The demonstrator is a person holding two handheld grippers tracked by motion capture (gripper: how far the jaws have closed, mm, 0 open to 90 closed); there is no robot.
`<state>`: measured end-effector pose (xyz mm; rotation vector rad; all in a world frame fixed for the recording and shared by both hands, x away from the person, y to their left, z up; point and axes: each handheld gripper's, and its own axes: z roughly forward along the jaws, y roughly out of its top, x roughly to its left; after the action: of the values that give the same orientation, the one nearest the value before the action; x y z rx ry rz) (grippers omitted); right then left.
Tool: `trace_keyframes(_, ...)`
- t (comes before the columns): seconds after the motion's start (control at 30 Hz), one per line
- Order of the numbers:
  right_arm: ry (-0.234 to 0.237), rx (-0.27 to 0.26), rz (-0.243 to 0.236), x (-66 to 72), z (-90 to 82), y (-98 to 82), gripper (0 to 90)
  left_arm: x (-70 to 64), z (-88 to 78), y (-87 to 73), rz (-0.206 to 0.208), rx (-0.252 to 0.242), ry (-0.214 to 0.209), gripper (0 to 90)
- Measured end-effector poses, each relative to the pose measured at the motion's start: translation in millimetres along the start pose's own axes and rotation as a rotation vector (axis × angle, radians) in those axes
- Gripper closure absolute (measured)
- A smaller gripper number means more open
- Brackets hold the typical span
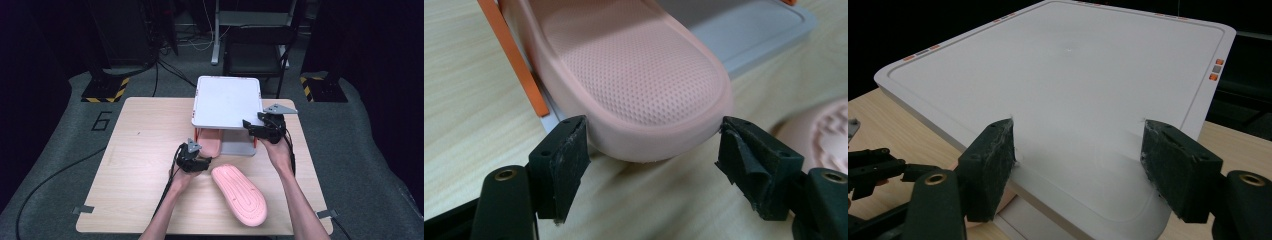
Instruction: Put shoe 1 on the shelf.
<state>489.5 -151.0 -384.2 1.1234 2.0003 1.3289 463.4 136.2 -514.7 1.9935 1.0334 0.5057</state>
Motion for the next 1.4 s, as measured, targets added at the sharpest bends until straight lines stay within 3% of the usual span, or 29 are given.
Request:
trace_keyframes(0.23,0.001,0.006,-0.001,-0.6,-0.6,0.1,29.3,4.4,11.2,8.2,-0.021,0.009,0.025,28.5)
trace_keyframes(0.37,0.001,0.007,-0.001,-0.7,-0.7,0.1,29.5,5.1,17.8,10.0,-0.064,-0.01,0.022,28.4)
trace_keyframes(0.53,-0.001,-0.006,0.003,-1.3,-0.5,-0.3,29.8,6.2,16.9,11.5,-0.03,-0.007,0.024,28.0)
trace_keyframes(0.63,0.003,0.002,0.002,-1.6,-1.3,-0.2,29.8,6.1,10.8,13.0,-0.054,-0.039,0.006,28.0)
trace_keyframes(0.73,0.012,-0.001,0.011,-1.1,-3.2,0.4,26.8,7.4,-6.1,13.4,-0.066,-0.109,-0.029,24.0)
trace_keyframes(0.87,0.029,-0.071,0.022,3.0,-9.5,-1.1,25.8,16.0,-43.7,8.8,-0.1,-0.229,-0.057,20.5)
trace_keyframes(0.93,0.042,-0.1,0.017,8.5,-17.0,-2.9,25.1,19.7,-64.1,2.7,-0.092,-0.268,-0.075,18.5)
trace_keyframes(1.03,0.036,-0.12,0.0,16.9,-32.0,-7.0,22.7,28.1,-95.1,-8.7,-0.081,-0.307,-0.062,16.7)
trace_keyframes(1.17,0.041,-0.138,-0.033,22.3,-60.3,-26.0,21.6,44.2,-128.7,-28.3,-0.109,-0.34,-0.03,16.4)
trace_keyframes(1.4,0.055,-0.11,-0.032,19.7,-98.2,-63.9,21.3,66.3,-162.7,-64.0,-0.142,-0.353,0.054,16.4)
